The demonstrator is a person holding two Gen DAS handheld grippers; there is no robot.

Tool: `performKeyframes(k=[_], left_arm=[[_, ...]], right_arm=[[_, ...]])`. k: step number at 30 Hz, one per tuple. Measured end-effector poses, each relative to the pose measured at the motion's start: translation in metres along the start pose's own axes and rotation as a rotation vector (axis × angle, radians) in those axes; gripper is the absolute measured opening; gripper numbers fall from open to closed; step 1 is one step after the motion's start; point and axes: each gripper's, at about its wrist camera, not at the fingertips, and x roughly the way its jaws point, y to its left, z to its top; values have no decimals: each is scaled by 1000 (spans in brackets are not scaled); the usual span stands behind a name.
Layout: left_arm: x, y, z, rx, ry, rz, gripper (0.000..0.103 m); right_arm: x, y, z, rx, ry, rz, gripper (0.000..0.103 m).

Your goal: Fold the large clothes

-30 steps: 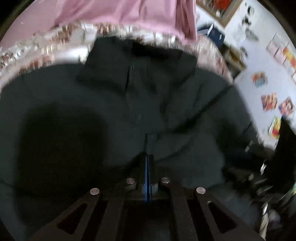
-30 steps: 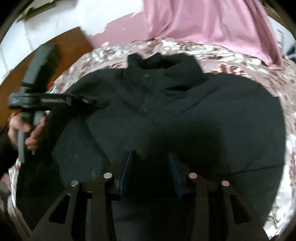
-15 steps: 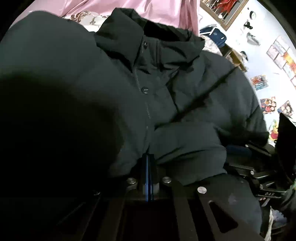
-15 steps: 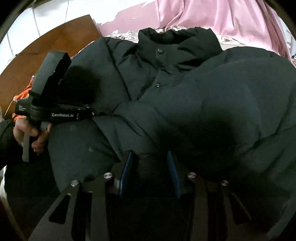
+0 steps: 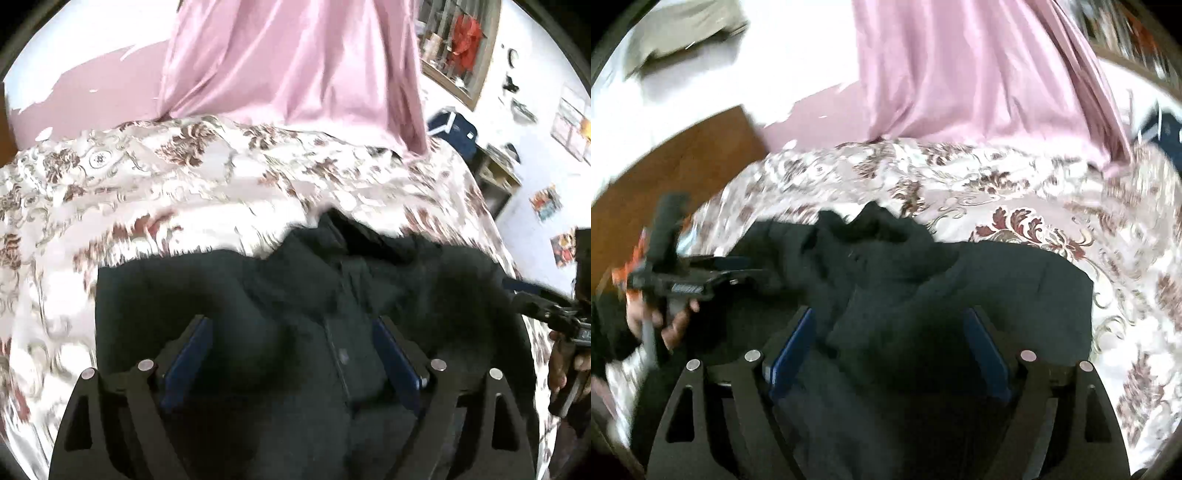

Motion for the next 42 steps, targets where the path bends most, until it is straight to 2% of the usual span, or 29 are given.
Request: performKeyframes(k=[2, 5, 7, 9, 11, 13, 15, 17, 18, 20, 23, 27, 29, 31, 32, 34, 42], left_arm=[[19, 12, 19, -80, 41, -13, 88], [40, 31, 33, -246, 91, -126, 88], [44, 45, 36, -365, 55, -208, 88], [47, 48, 37, -382, 22, -255, 88], [52, 38, 42, -286, 28, -221, 88], [56, 25, 43, -165, 55, -221, 88], [59, 11, 44, -51, 71, -236, 88], [59, -8, 42, 97, 62, -177, 88], [59, -13, 39, 149, 60, -148, 88], [64, -23, 38, 247, 55, -74, 88], [76, -28, 44, 271, 57, 47, 88], [87, -13, 59, 149, 41, 58, 85], [88, -5, 60, 109, 39, 30, 67], [89, -3, 57, 84, 47, -21, 24], [88, -2, 56, 70, 54, -50, 15], [84, -2, 51, 58, 52, -58, 9], [27, 42, 22, -102, -19, -216, 6]], right_arm=[[24, -21, 18, 124, 21, 40, 78], [47, -42, 25, 287, 19, 126, 78], [65, -39, 28, 319, 0, 159, 78], [73, -26, 34, 219, -13, 156, 78], [79, -6, 33, 49, 17, 107, 78], [85, 2, 37, -58, 53, 85, 78], [95, 9, 40, -104, 90, 96, 78], [103, 14, 43, -153, 108, 90, 76], [110, 20, 43, -208, 122, 58, 74], [121, 29, 39, -288, 160, 6, 62], [122, 32, 43, -329, 175, -49, 51], [120, 25, 57, -264, 129, -72, 39], [124, 27, 59, -278, 140, -99, 17], [120, 29, 56, -286, 132, -95, 14], [118, 30, 55, -291, 125, -92, 11], [111, 32, 53, -307, 99, -97, 8], [54, 19, 21, -320, 18, -55, 4]])
